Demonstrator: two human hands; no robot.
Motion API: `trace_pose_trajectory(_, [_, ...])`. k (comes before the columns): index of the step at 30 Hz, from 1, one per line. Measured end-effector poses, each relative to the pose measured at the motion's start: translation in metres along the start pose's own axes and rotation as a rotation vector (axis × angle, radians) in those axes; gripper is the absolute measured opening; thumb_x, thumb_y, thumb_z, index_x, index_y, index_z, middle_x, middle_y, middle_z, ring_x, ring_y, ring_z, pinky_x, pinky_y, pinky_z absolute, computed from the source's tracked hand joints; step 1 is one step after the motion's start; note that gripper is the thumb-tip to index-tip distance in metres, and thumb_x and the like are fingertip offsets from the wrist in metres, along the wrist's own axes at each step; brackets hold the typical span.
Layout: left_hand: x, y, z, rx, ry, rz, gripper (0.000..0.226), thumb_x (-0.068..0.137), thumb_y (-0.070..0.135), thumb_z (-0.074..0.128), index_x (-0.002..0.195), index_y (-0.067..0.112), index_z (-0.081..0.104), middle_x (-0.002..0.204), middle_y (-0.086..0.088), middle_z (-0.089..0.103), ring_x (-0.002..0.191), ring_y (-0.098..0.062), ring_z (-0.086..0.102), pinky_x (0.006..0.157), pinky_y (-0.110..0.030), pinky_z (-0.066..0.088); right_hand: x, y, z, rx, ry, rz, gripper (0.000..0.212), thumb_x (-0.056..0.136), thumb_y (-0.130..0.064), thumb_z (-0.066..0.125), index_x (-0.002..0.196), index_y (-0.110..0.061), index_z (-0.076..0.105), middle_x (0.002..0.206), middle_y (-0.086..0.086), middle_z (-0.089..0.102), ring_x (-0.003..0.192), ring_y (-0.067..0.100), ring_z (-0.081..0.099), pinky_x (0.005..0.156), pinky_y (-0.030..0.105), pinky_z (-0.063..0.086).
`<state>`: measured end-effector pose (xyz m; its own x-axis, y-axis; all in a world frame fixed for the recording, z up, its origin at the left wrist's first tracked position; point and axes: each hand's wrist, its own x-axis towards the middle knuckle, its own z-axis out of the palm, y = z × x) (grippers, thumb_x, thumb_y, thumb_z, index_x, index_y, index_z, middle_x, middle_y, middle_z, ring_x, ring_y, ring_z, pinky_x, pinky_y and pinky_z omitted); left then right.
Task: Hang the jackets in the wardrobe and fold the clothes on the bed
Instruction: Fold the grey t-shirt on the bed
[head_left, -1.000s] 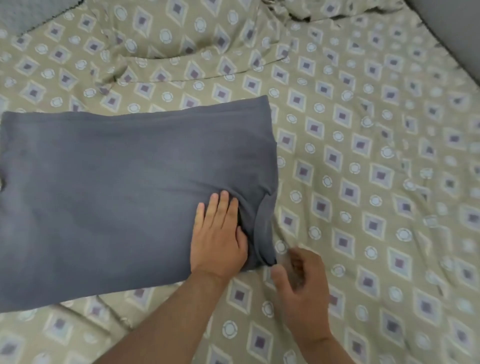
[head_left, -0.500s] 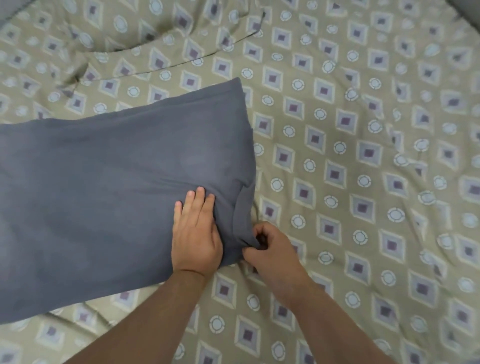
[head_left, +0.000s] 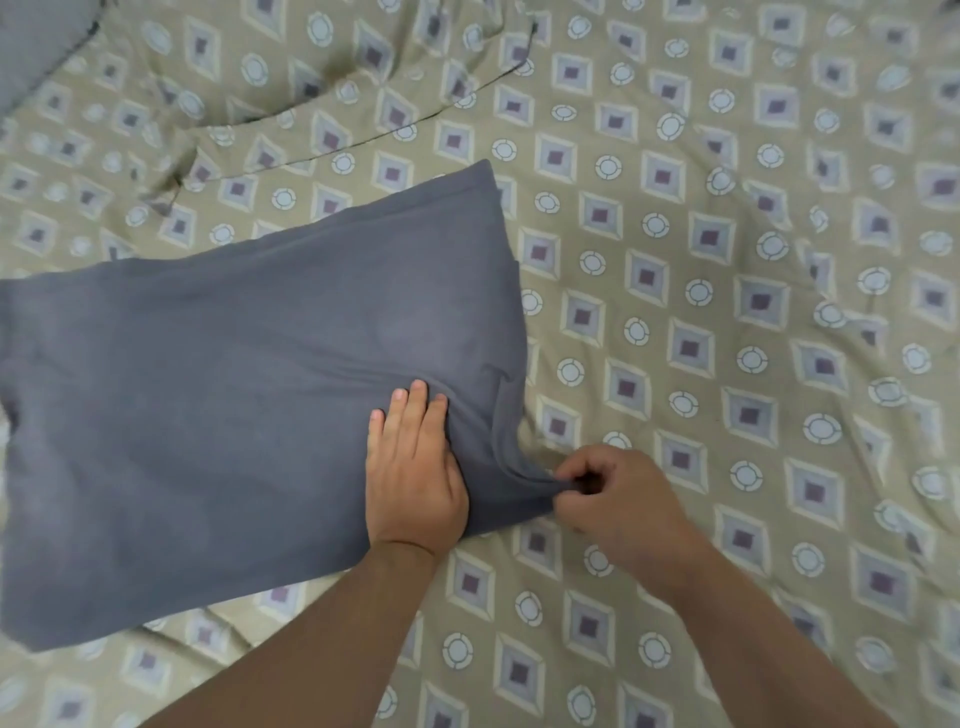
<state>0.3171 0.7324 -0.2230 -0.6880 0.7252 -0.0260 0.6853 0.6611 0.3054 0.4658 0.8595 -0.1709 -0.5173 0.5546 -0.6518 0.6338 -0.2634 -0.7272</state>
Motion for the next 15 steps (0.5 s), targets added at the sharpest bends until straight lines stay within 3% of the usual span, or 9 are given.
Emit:
trace_pose_trajectory(2, [0.0, 0.0, 0.001, 0.017, 0.004, 0.004, 0.052, 0.089, 0.016, 0.033, 0.134, 0.003, 0.055, 0.147, -0.016, 0.047, 0.139, -0.037, 0.04, 0.121, -0.041, 0.009, -0.004, 0.003, -0.016, 0.07, 0.051, 0.028, 0.036, 0.076, 0.002, 0.065, 0.068, -0.032, 0.073, 0.052, -0.008, 0.061, 0.044, 0.004, 0.052, 0.044, 0.016, 0.041])
trace_pose_trajectory(6, [-0.001, 0.0, 0.003, 0.046, 0.001, 0.005, 0.052, 0.089, 0.016, 0.033, 0.134, 0.003, 0.055, 0.147, -0.016, 0.048, 0.138, -0.036, 0.041, 0.12, -0.042, 0.01, -0.012, 0.014, -0.023, 0.128, 0.091, 0.089, 0.031, 0.085, -0.006, 0.07, 0.076, -0.035, 0.076, 0.068, -0.009, 0.07, 0.058, 0.005, 0.059, 0.058, 0.018, 0.047])
trace_pose_trajectory(9, [0.0, 0.002, 0.001, 0.054, 0.003, 0.006, 0.052, 0.088, 0.016, 0.034, 0.132, 0.003, 0.056, 0.145, -0.017, 0.05, 0.137, -0.037, 0.043, 0.119, -0.045, 0.014, -0.018, 0.007, -0.001, 0.107, -0.027, 0.016, 0.027, 0.079, -0.025, 0.079, 0.092, -0.046, 0.072, 0.094, -0.019, 0.072, 0.084, -0.002, 0.067, 0.072, 0.015, 0.049])
trace_pose_trajectory(11, [0.0, 0.002, 0.001, 0.06, 0.006, 0.003, 0.052, 0.087, 0.016, 0.034, 0.131, 0.002, 0.057, 0.145, -0.018, 0.05, 0.136, -0.037, 0.044, 0.119, -0.046, 0.015, -0.016, 0.001, 0.015, 0.027, -0.091, -0.069, 0.032, 0.068, -0.033, 0.083, 0.089, -0.052, 0.066, 0.094, -0.023, 0.069, 0.086, -0.006, 0.066, 0.068, 0.009, 0.049])
trace_pose_trajectory(13, [0.0, 0.002, 0.002, 0.057, 0.005, 0.006, 0.053, 0.085, 0.015, 0.035, 0.131, 0.001, 0.057, 0.145, -0.018, 0.05, 0.137, -0.038, 0.043, 0.119, -0.046, 0.016, -0.011, -0.002, 0.026, -0.048, -0.083, -0.129, 0.017, 0.072, -0.028, 0.08, 0.072, -0.038, 0.067, 0.076, -0.014, 0.066, 0.067, 0.002, 0.063, 0.06, 0.013, 0.047])
trace_pose_trajectory(15, [0.0, 0.001, 0.002, 0.054, 0.001, 0.009, 0.053, 0.086, 0.015, 0.035, 0.133, 0.001, 0.056, 0.146, -0.018, 0.049, 0.138, -0.037, 0.042, 0.119, -0.046, 0.015, -0.009, 0.003, 0.027, 0.075, -0.06, -0.028, 0.02, 0.085, -0.019, 0.074, 0.068, -0.014, 0.065, 0.061, -0.002, 0.062, 0.057, 0.015, 0.056, 0.056, 0.024, 0.047])
